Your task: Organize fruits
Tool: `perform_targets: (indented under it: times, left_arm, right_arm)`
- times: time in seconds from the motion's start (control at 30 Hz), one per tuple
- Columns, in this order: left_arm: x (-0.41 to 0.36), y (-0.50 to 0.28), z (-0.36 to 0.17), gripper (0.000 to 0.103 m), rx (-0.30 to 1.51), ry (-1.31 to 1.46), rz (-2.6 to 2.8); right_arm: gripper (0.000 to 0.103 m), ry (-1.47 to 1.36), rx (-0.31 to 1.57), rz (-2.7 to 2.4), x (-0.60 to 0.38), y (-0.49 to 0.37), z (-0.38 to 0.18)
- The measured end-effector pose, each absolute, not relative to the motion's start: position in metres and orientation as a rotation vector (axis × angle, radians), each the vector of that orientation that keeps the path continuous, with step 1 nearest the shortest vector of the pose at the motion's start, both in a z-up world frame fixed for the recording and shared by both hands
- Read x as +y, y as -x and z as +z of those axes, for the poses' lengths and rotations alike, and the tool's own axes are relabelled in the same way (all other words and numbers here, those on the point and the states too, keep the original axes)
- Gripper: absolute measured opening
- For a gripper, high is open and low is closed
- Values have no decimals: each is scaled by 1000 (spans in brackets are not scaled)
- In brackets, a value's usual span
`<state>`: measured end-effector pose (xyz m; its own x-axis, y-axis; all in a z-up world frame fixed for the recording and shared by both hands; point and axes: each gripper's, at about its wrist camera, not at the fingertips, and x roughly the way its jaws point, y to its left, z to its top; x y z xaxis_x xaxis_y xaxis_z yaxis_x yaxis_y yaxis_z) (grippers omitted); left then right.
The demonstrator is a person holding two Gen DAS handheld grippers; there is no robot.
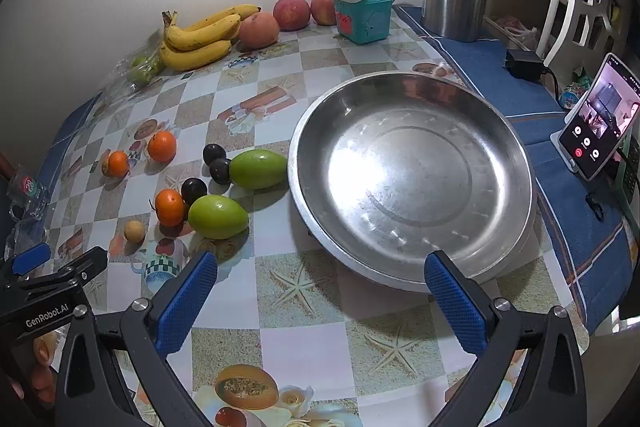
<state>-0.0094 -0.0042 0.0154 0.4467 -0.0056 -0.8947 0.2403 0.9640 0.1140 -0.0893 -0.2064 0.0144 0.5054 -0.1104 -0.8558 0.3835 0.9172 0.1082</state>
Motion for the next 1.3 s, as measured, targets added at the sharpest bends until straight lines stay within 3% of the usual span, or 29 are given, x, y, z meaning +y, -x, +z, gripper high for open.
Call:
perform_targets:
  times: [1.3]
  left_arm:
    - [-1, 11, 18, 103, 1099, -225, -153]
  right_arm:
    - [103, -299, 1000, -308, -205, 91, 15]
